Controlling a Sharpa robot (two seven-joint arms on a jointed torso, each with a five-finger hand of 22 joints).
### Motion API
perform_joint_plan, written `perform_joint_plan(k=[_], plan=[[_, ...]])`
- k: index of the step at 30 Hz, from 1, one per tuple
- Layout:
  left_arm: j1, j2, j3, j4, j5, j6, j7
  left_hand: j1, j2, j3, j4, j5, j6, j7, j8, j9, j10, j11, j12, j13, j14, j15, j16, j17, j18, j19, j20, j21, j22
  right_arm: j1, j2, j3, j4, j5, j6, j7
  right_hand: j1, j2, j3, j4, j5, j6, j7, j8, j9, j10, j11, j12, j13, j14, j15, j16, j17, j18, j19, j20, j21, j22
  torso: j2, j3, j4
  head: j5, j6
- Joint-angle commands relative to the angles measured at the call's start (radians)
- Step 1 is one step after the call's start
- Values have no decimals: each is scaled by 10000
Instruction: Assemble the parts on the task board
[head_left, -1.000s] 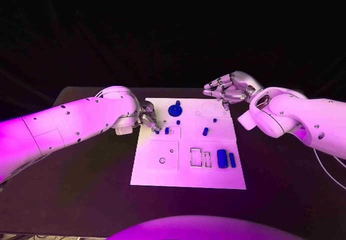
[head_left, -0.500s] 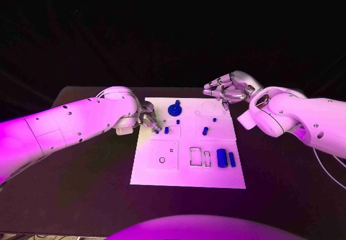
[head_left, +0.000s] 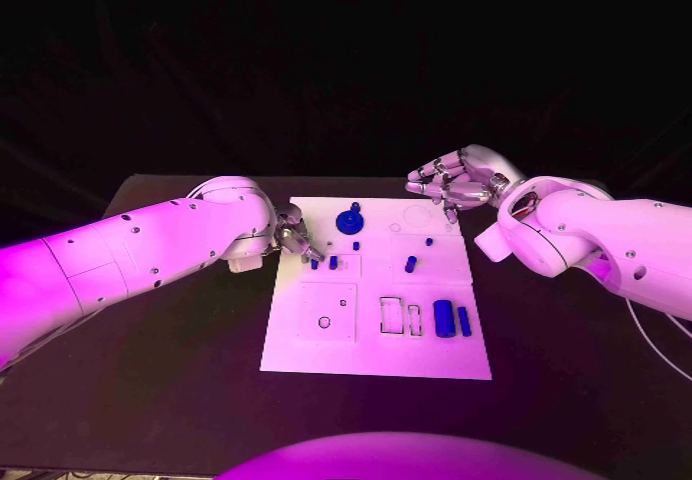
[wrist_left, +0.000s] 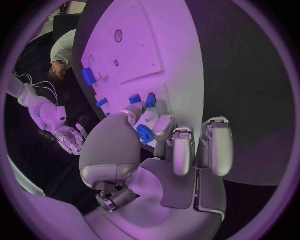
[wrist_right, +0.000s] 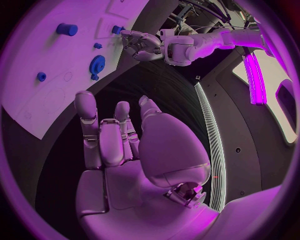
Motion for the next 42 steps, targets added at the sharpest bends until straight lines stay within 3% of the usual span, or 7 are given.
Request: perform_joint_plan(k=[1, 6, 17, 22, 27, 32, 42], plan=[[-4, -77, 28, 86, 100, -455, 59, -186, 11, -545, 269, -61, -53, 89, -82, 38, -121, 16, -98, -92, 1051, 6, 24, 2630, -16, 510, -44, -48, 1819, -16, 5, -1, 3, -31, 134, 28, 17, 118, -26, 27, 61, -41, 11, 69, -5, -40, -41, 53, 16, -46, 29, -10, 14, 179, 9, 7, -38, 16, 5, 2, -15, -20, 13], [21, -203, 50, 194, 196, -597, 36, 98, 286, -1599, 808, -836, -150, 96, -121, 122, -218, 47, -133, -149, 1051, 8, 24, 2630, -8, 501, -25, -93, 1808, -23, -3, -2, -2, -31, 125, 28, 35, 114, -33, 22, 78, -43, 10, 71, -6, -41, -43, 58, 14, -44, 28, -6, 21, 183, 0, 7, -54, -8, 4, 8, -12, -33, 20], [39, -366, 78, 323, 758, -1334, 610, 235, 442, -2122, 969, -1084, -269, 149, -163, 159, -404, 72, -343, -418, 1051, 45, 24, 2630, 19, 457, -10, -201, 1744, -33, -18, -3, -4, -31, 132, 31, 83, 119, -49, 18, 141, -47, 9, 77, -6, -58, -44, 53, -11, -52, 27, -24, -1, 185, -3, 7, -70, -22, 3, 3, -2, -70, 9], [43, -387, 83, 202, 1733, -2149, 1769, 41, 803, -2671, 997, -1379, -854, 417, -481, 62, -1554, 304, -1651, -1961, 1051, 228, 24, 2630, 303, -152, 145, -1414, 918, -37, -18, -3, -7, -31, 128, 29, 105, 125, -58, 20, 184, -50, 10, 80, -6, -60, -44, 59, -15, -53, 27, -26, -1, 184, -1, 7, -74, -24, -4, 21, 9, -73, 53], [43, -282, 75, 53, 1851, -2771, 3147, 1729, 1050, -2897, 427, -1641, -2424, 1328, -1586, -727, -4703, 1215, -4269, -4215, -2092, 1035, -4645, -2446, 1341, -3855, 765, -7853, -3246, -40, -10, -4, -13, -31, 124, 31, 119, 129, -66, 22, 216, -51, 10, 84, -6, -66, -44, 57, -25, -53, 26, -29, -4, 185, 0, 6, -78, -27, 5, 4, 7, -102, 91], [0, -6, 39, -48, 911, -3259, 4361, 4369, 1042, -1913, -500, -1659, -2665, 1646, -2963, -2245, -5382, 1560, -6537, -6167, -3922, 1373, -7615, -5110, 1495, -4439, 1166, -9361, -4355, -42, -4, -4, -15, -31, 123, 36, 128, 133, -71, 25, 237, -52, 10, 86, -6, -59, -44, 68, -18, -51, 26, -26, 2, 184, 3, 6, -79, -24, 15, -4, 4, -153, 179], [-135, 543, -35, -305, -564, -3986, 5373, 4952, 453, -1307, -830, -1770, -971, 1468, -4317, -4232, -3537, 1436, -8519, -8639, -2989, 1201, -8814, -6511, 1531, -3736, 1062, -9955, -5065, -53, 7, -5, -14, -28, 155, 45, 167, 144, -79, 24, 292, -54, 9, 91, -6, -66, -47, 69, -34, -50, 25, -27, 2, 184, 6, 5, -88, -33, 14, 3, -8, -255, 221]])
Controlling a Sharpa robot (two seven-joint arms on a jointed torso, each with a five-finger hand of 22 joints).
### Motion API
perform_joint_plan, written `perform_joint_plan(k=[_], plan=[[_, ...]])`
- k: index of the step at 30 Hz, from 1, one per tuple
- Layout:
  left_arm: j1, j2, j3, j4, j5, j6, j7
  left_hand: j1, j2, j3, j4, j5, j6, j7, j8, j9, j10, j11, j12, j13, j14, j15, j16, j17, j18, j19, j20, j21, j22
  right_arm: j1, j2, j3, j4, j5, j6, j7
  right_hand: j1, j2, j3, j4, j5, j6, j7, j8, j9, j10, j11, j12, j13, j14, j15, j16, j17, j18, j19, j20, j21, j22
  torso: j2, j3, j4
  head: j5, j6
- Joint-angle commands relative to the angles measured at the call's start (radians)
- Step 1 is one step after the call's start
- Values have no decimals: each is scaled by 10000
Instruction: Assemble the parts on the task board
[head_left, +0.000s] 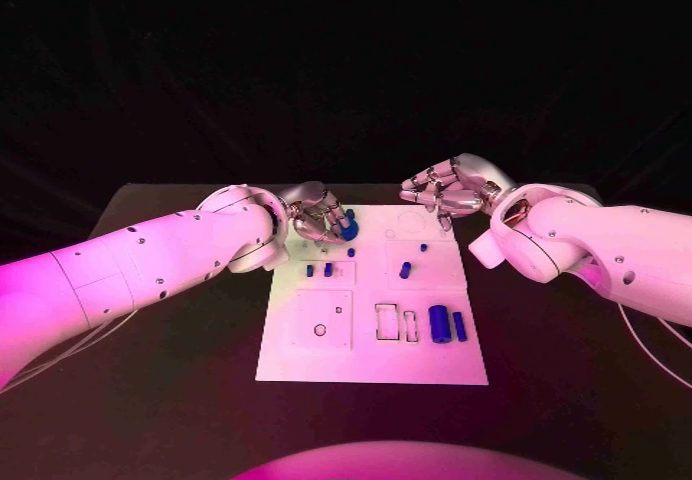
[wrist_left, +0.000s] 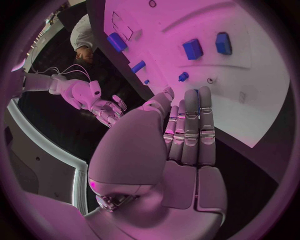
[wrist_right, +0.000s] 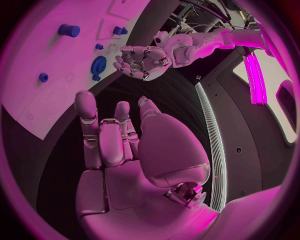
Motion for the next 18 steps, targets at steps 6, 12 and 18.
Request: perform_joint_plan(k=[6, 12, 18], plan=[[-91, 488, -41, -457, -1599, -114, 382, -201, -141, -141, 66, -66, 515, -18, -312, -500, 348, 4, -367, -524, 547, -33, 312, 29, 114, 556, -31, -3, -112, -16, 27, -1, 5, -29, 150, 52, 107, 57, -55, -10, 76, -55, 11, 55, -6, -29, -10, 34, -18, -48, 23, -25, -3, 184, 10, 4, -56, -13, 2, 2, 9, -52, 33], [-153, 804, -54, -813, -2108, 185, 40, -312, -137, -273, 127, -79, 708, -27, -505, -769, 319, 5, -611, -805, 1067, -63, 886, 261, 117, 1092, -70, 173, -71, -19, 35, -1, 0, -28, 155, 60, 122, 66, -57, -9, 102, -55, 10, 58, -6, -31, -10, 35, -24, -47, 22, -26, -4, 185, 10, 3, -61, -19, -5, 8, 6, -57, 45], [-180, 1027, -61, -1065, -2329, 441, -36, -340, -113, -336, 168, -80, 976, -53, -601, -959, 448, -21, -759, -1018, 1767, -94, 2441, 1583, 104, 1513, -112, 411, 76, -20, 47, -1, -4, -24, 157, 71, 122, 66, -57, -9, 102, -55, 10, 58, -6, -31, -10, 35, -24, -47, 22, -26, -4, 185, 10, 3, -61, -19, -11, 4, 13, -85, 63]])
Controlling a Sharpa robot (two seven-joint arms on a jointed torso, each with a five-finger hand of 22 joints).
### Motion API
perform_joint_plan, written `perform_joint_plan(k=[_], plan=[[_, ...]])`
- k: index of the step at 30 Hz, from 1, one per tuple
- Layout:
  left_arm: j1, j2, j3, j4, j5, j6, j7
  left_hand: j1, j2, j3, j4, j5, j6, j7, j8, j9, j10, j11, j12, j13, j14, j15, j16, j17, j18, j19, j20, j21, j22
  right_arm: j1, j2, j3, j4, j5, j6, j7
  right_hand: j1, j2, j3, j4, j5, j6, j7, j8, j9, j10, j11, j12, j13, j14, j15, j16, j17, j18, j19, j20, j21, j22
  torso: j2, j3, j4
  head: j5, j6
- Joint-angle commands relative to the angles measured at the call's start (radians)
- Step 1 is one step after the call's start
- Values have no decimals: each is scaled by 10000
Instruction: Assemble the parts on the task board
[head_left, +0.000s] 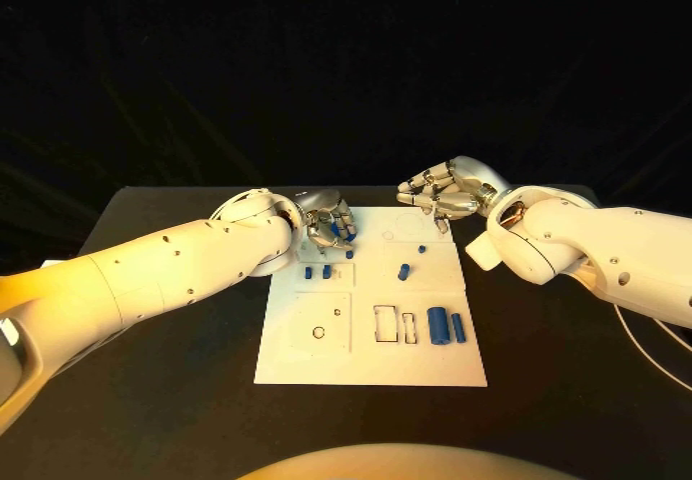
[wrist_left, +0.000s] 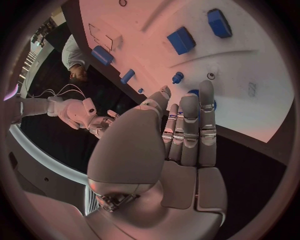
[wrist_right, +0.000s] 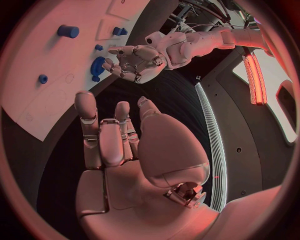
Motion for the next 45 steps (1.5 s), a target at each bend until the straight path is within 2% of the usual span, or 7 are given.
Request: perform_joint_plan(k=[1, 6, 12, 23, 27, 36, 45], plan=[[-24, 116, -2, -93, -608, 428, -147, -83, 6, -72, -9, -36, 113, -21, -65, -50, 92, -4, -51, -56, 88, -5, 297, 242, 103, 100, 1, 73, 43, -7, 16, 0, 2, -28, 143, 66, 92, 33, -59, -6, 48, -55, 10, 61, -5, -35, -12, 35, -12, -46, 22, -23, 2, 186, 9, 3, -66, -23, -9, 1, 6, -26, 5], [-77, 263, -20, -245, -932, 609, -206, -73, 33, -71, 2, -31, 171, -17, -112, -114, 65, 5, -132, -132, 155, -1, 590, 479, 97, 156, -3, 142, 109, -7, 12, 0, 12, -27, 157, 64, 93, 34, -59, -6, 50, -54, 10, 61, -5, -35, -12, 35, -13, -45, 22, -23, 2, 186, 9, 3, -67, -23, 2, -1, 1, -33, -11], [-142, 392, -29, -367, -1058, 731, -280, -96, 125, -48, 73, -31, 324, -33, -181, -227, 197, -11, -194, -239, 454, -14, 1450, 1231, -34, 532, -11, 1019, 770, -7, 1, 0, 23, -27, 213, 23, 93, 34, -59, -6, 50, -54, 10, 61, -5, -35, -12, 35, -13, -45, 22, -23, 2, 186, 9, 3, -67, -23, -1, 1, 2, -40, -40], [-158, 413, -32, -343, -1086, 867, -344, -72, 148, -10, 136, -31, 582, -92, -292, -401, 622, -101, -177, -315, 856, -83, 2707, 2358, -265, 1094, -68, 2606, 1991, -7, -16, 0, 40, -28, 233, -1, 106, 45, -60, -3, 73, -55, 11, 64, -5, -31, -12, 42, -12, -44, 22, -22, 4, 183, 19, 2, -60, -9, -9, 3, 18, -74, -78], [-158, 455, -32, -380, -1087, 944, -363, -44, 177, 23, 139, -30, 675, -111, -289, -423, 711, -127, -170, -318, 918, -100, 2906, 2532, -308, 1191, -85, 2906, 2225, -7, -18, 0, 43, -28, 227, -4, 106, 45, -60, -3, 73, -55, 11, 64, -5, -31, -12, 42, -12, -44, 22, -22, 4, 183, 19, 2, -60, -9, -14, 0, 13, -93, -87], [-157, 615, -34, -485, -1088, 1051, -357, 60, 254, 171, 129, -32, 920, -174, -313, -499, 960, -201, -244, -351, 1248, -170, 3660, 3284, -525, 1657, -153, 4290, 3258, -7, -15, 0, 40, -29, 217, -11, 106, 45, -60, -3, 73, -55, 11, 64, -5, -31, -12, 42, -12, -44, 22, -22, 4, 183, 19, 2, -60, -9, -12, 0, -11, -92, -71], [-160, 687, -35, -638, -1088, 1202, -437, 220, 308, 367, 36, -17, 1022, -185, -362, -561, 1070, -228, -340, -381, 1404, -202, 3970, 3565, -676, 1967, -189, 5237, 3959, -7, -13, 0, 41, -30, 218, -13, 112, 61, -64, 8, 91, -54, 11, 67, -5, -20, -11, 57, -4, -50, 22, -38, -18, 183, 19, 2, -65, -15, -13, 3, 17, -108, -89]])
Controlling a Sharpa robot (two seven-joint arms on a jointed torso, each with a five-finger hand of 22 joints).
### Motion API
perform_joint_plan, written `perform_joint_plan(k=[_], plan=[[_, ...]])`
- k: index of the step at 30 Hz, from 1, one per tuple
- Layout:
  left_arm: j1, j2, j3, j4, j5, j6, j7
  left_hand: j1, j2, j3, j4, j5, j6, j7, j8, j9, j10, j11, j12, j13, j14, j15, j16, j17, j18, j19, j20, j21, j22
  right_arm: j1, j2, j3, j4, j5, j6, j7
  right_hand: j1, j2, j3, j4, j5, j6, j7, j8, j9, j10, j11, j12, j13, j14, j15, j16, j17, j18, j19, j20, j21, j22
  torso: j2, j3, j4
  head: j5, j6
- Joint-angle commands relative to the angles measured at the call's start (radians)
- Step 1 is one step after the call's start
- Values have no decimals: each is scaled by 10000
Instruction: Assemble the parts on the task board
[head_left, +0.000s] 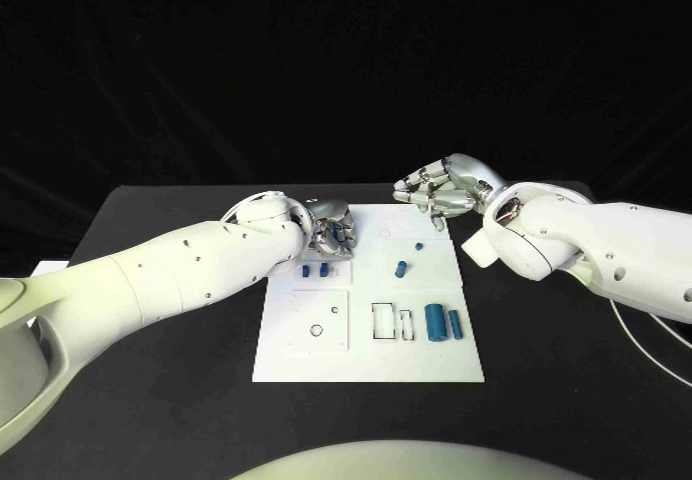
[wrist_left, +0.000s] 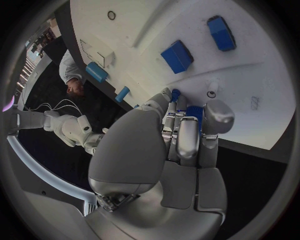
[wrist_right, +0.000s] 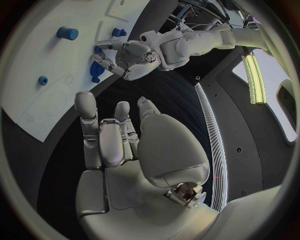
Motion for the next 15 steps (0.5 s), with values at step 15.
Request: perform_joint_plan(k=[15], plan=[[-49, 107, -13, -242, -59, 499, -267, 192, 38, 367, -177, -18, 82, 32, -160, -102, 78, 5, -201, -10, 118, 9, 97, -38, -286, 189, -20, 654, 527, -6, 5, 0, 16, -39, 140, 9, 75, 27, -66, 13, 58, -53, 12, 69, -5, -8, -17, 79, 16, -44, 22, -26, 0, 184, 19, 2, -68, -5, -5, 0, 8, -9, -59]])
